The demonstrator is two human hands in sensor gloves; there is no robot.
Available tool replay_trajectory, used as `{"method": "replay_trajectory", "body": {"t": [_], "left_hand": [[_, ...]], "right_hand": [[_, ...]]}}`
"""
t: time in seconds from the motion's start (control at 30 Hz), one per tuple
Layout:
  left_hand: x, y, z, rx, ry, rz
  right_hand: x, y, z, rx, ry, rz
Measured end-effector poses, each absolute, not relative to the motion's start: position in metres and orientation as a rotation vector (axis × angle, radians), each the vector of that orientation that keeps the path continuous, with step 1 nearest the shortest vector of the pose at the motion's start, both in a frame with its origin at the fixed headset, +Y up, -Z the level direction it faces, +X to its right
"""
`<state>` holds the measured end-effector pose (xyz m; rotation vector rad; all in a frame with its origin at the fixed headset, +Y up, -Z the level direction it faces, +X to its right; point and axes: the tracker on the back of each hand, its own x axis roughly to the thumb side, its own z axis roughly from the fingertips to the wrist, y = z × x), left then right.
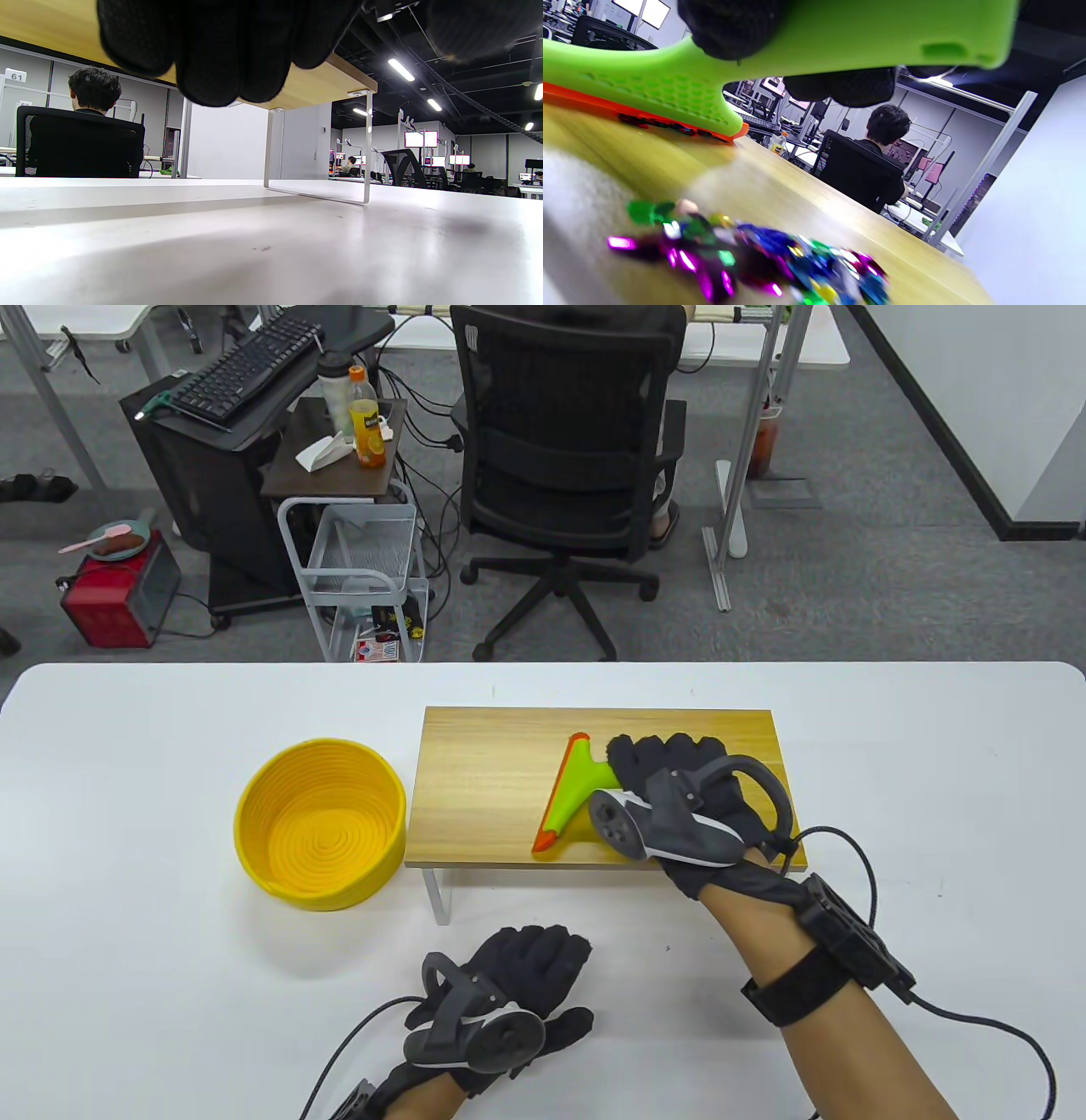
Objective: Scrape sequins from tabletop organizer into fabric basket
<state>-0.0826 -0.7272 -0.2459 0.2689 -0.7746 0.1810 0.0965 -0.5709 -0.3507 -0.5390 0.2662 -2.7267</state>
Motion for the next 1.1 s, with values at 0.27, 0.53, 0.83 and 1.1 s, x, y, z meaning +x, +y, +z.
{"method": "replay_trajectory", "body": {"t": [0.27, 0.53, 0.83, 1.1], "left_hand": [[-0.081, -0.728, -0.245, 0.265, -0.779, 0.175], [-0.078, -0.728, -0.244, 0.260, -0.785, 0.170], [-0.077, -0.729, -0.244, 0.256, -0.783, 0.171], [-0.077, -0.729, -0.244, 0.252, -0.781, 0.171]], "right_hand": [[0.137, -0.568, -0.333, -0.467, 0.241, -2.720], [0.165, -0.567, -0.322, -0.407, 0.219, -2.728], [0.181, -0.556, -0.311, -0.371, 0.302, -2.733], [0.177, -0.551, -0.318, -0.306, 0.390, -2.769]]}}
